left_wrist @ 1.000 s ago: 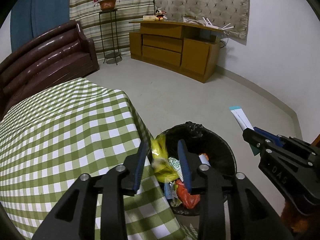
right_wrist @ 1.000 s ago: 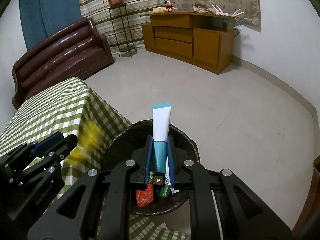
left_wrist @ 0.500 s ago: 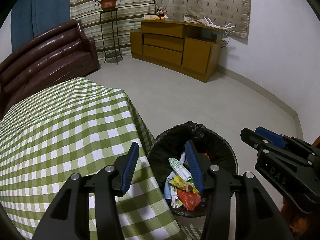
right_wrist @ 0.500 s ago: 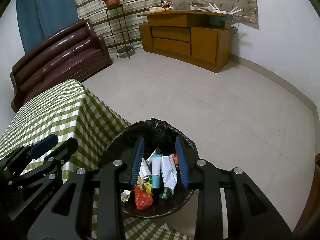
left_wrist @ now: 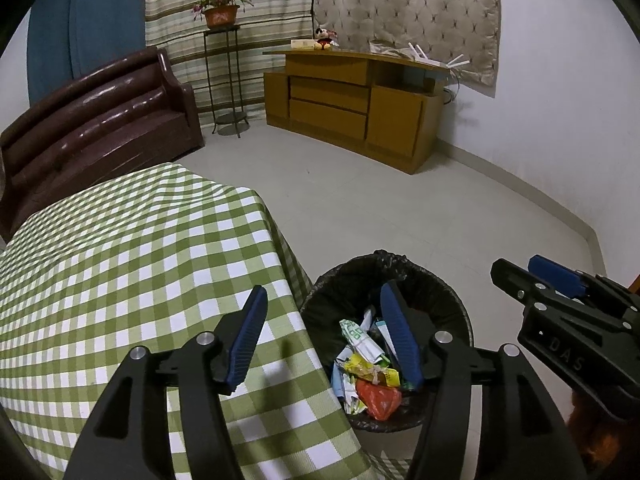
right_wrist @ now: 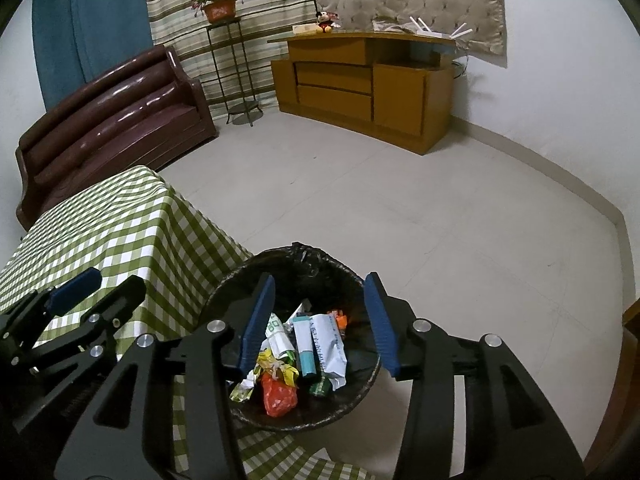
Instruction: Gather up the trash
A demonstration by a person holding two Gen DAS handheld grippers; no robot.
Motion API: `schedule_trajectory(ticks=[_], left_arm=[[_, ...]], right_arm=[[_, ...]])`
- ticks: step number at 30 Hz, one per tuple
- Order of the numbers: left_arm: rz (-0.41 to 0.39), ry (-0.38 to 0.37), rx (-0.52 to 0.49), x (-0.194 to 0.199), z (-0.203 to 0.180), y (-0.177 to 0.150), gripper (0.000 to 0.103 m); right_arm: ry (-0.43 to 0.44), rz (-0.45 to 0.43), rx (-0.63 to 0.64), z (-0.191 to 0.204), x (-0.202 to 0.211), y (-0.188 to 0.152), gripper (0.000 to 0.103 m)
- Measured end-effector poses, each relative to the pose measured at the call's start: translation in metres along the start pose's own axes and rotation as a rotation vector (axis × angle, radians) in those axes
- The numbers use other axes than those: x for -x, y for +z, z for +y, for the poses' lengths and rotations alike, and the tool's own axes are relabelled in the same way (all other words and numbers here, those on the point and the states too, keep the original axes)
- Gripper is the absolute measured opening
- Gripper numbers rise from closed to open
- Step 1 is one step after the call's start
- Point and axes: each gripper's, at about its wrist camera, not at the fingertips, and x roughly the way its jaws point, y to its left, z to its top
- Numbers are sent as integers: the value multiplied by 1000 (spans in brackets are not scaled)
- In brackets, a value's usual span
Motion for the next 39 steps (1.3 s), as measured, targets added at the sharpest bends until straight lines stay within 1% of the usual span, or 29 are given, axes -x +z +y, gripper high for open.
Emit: schedule_trajectory(ticks=[1,6,9,18,20,22,39], left_arm=[[-3,1,4,2,1,0,61],[-14,4,12,11,5,-5,65],[-26,3,8,20,6,-8,70],[-61,14,9,49,13,-17,73],[-65,17,11,54,14,-17,74],[-70,22,13,60,16,-18,75],[-113,63,46,103,29,-30,79]], right_arm=[[-2,-2,1,0,2,0,51],[-12,-12,11,2,11,-2,52],[-19,-19,21,5,17,-4,53],[-20,-40,39,12,39,-11,56],[-20,-47,45,13,45,-12,57],[-20,-55,50,15,50,-13,60],[-15,-116,83,25,94,-18,62]])
